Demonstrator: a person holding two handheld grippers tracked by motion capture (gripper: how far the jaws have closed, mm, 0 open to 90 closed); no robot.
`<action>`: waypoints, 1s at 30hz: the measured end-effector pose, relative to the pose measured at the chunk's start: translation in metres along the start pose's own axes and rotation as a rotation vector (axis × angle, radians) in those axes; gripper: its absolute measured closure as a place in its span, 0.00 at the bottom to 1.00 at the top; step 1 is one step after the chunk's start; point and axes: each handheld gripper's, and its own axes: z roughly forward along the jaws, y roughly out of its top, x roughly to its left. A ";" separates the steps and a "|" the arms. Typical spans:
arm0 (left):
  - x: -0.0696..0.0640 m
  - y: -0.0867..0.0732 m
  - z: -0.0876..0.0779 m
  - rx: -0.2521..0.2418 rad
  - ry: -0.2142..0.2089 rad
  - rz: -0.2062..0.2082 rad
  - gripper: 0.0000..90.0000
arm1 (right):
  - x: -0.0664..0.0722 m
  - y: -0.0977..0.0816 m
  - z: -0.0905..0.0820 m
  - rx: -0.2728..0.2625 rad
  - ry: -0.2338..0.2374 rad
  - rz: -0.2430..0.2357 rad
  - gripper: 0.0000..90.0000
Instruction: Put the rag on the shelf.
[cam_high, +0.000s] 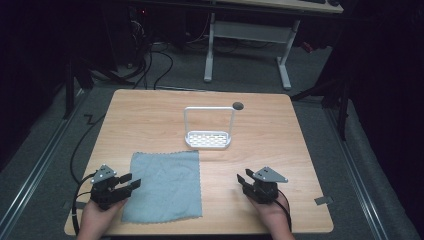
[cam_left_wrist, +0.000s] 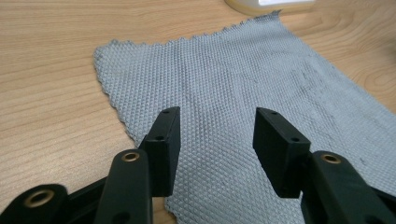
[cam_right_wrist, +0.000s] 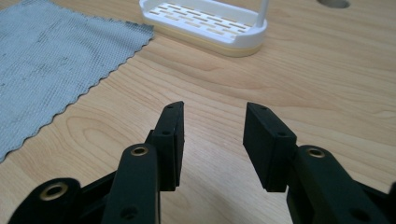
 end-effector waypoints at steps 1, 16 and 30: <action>-0.001 0.000 0.000 0.000 0.001 -0.001 0.57 | 0.001 -0.001 0.004 0.013 0.013 -0.014 0.64; 0.002 -0.002 0.004 0.031 -0.003 0.003 0.57 | 0.011 -0.001 0.011 0.037 0.043 -0.047 0.63; -0.027 -0.006 0.021 0.138 0.004 0.160 0.89 | 0.055 0.012 0.031 0.045 0.202 -0.157 0.91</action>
